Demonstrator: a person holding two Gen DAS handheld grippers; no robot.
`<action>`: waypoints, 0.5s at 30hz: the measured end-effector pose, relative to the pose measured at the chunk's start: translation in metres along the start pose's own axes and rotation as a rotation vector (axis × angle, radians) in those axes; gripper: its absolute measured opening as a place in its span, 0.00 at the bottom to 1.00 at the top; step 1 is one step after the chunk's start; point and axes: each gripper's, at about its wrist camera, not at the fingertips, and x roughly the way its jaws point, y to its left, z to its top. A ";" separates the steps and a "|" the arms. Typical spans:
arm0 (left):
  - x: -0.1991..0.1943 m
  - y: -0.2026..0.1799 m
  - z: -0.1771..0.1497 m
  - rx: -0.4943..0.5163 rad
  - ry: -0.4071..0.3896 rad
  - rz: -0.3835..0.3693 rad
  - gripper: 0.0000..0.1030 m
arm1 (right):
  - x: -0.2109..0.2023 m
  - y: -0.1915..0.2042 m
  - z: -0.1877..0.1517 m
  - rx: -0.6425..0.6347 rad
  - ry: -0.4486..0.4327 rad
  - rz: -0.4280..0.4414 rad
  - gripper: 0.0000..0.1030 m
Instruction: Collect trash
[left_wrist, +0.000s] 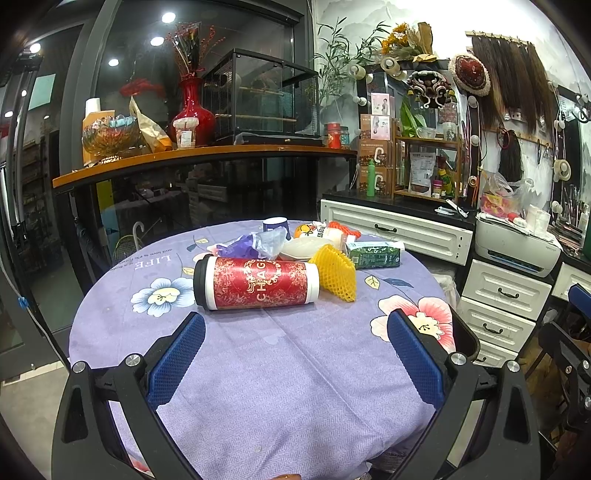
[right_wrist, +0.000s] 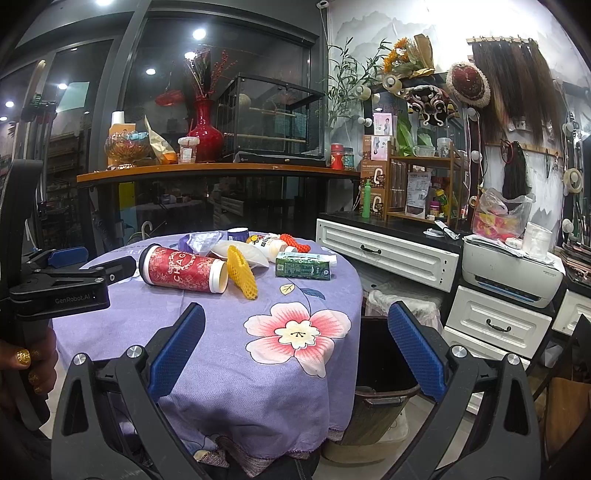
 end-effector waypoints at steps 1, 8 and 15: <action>0.000 0.000 0.000 -0.001 0.000 -0.001 0.95 | 0.000 0.000 0.000 0.000 0.000 0.000 0.95; 0.000 0.001 0.001 -0.001 0.001 -0.002 0.95 | 0.000 0.000 0.000 0.001 0.001 0.000 0.95; 0.002 0.002 0.001 0.000 0.002 0.000 0.95 | 0.000 0.000 0.001 0.001 0.001 0.000 0.95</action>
